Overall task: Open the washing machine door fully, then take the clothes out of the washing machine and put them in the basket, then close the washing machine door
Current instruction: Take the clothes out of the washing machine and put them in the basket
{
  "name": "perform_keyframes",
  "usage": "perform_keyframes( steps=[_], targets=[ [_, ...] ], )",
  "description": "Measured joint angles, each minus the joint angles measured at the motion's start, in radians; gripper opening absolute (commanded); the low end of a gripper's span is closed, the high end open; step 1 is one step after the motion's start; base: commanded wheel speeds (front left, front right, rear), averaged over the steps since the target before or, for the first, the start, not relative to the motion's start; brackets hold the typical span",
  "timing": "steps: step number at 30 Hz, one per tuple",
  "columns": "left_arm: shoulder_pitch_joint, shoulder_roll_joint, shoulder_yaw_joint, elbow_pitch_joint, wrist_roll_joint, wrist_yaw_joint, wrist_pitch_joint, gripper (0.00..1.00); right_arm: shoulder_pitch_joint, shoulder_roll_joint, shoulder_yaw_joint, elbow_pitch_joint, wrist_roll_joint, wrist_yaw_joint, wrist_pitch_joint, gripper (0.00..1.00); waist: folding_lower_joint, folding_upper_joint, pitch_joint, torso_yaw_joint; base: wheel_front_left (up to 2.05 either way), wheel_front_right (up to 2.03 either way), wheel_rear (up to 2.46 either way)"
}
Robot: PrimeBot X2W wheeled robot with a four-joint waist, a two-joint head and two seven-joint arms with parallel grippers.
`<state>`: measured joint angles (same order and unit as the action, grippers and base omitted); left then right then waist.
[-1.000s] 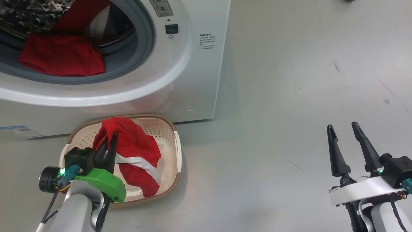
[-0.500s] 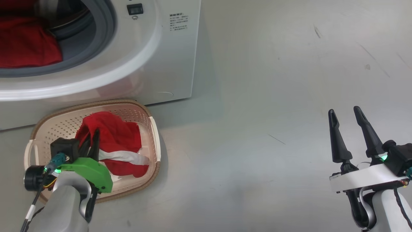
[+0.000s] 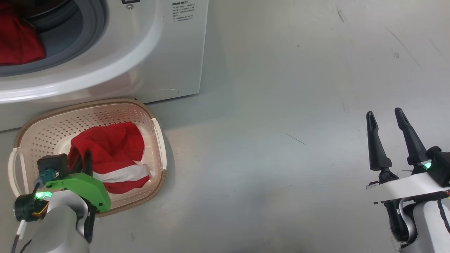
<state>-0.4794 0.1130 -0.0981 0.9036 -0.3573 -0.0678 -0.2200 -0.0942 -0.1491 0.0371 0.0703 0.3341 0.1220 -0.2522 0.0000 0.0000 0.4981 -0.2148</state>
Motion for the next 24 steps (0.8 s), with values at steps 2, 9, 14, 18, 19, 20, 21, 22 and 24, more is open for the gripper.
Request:
perform_keyframes(
  steps=[2, 9, 14, 18, 19, 20, 21, 22, 24],
  targets=[
    [-0.008, 0.001, 0.008, 0.019, -0.004, 0.003, -0.001, 0.00, 0.000, -0.002, 0.000, 0.000, 0.000, 0.000, 0.000, 1.00, 0.0000, 0.0000, 0.001, 0.002, 0.00, 0.00, 0.00],
    [-0.028, 0.001, 0.049, 0.074, -0.048, 0.015, -0.001, 0.00, -0.001, -0.006, 0.004, 0.000, 0.000, 0.000, 0.000, 1.00, 0.0000, 0.0000, 0.006, 0.012, 0.00, 0.00, 0.00],
    [-0.033, 0.000, 0.062, 0.107, -0.056, 0.018, -0.008, 0.56, -0.002, -0.010, 0.004, 0.000, -0.002, 0.000, 0.000, 1.00, 0.0000, 0.0000, 0.009, 0.019, 0.00, 0.00, 0.00],
    [-0.043, 0.000, 0.065, 0.125, -0.057, 0.019, -0.011, 1.00, -0.003, -0.010, 0.001, 0.000, -0.002, 0.000, 0.000, 1.00, 0.0000, 0.0000, 0.009, 0.023, 0.00, 0.00, 0.00],
    [-0.047, -0.001, 0.064, 0.127, -0.057, 0.018, -0.011, 1.00, -0.005, -0.010, 0.000, 0.000, -0.002, 0.000, 0.000, 1.00, 0.0000, 0.0000, 0.008, 0.024, 0.00, 0.00, 0.00],
    [-0.052, -0.001, 0.063, 0.129, -0.057, 0.018, -0.011, 1.00, -0.006, -0.009, 0.000, 0.000, -0.002, 0.000, 0.000, 1.00, 0.0000, 0.0000, 0.008, 0.025, 0.00, 0.00, 0.00],
    [-0.056, -0.001, 0.060, 0.131, -0.056, 0.017, -0.012, 1.00, -0.007, -0.009, -0.003, 0.001, -0.002, 0.000, 0.000, 1.00, 0.0000, 0.0000, 0.007, 0.026, 0.00, 0.00, 0.00],
    [-0.059, -0.002, 0.057, 0.134, -0.056, 0.017, -0.012, 1.00, -0.008, -0.009, -0.007, 0.001, -0.002, 0.000, 0.000, 1.00, 0.0000, 0.0000, 0.005, 0.029, 0.00, 0.00, 0.00],
    [-0.065, -0.004, 0.045, 0.133, -0.053, 0.007, -0.020, 1.00, -0.008, -0.008, -0.010, 0.002, -0.002, 0.000, 0.000, 1.00, 0.0000, 0.0000, 0.000, 0.033, 0.00, 0.00, 0.00]
  ],
)
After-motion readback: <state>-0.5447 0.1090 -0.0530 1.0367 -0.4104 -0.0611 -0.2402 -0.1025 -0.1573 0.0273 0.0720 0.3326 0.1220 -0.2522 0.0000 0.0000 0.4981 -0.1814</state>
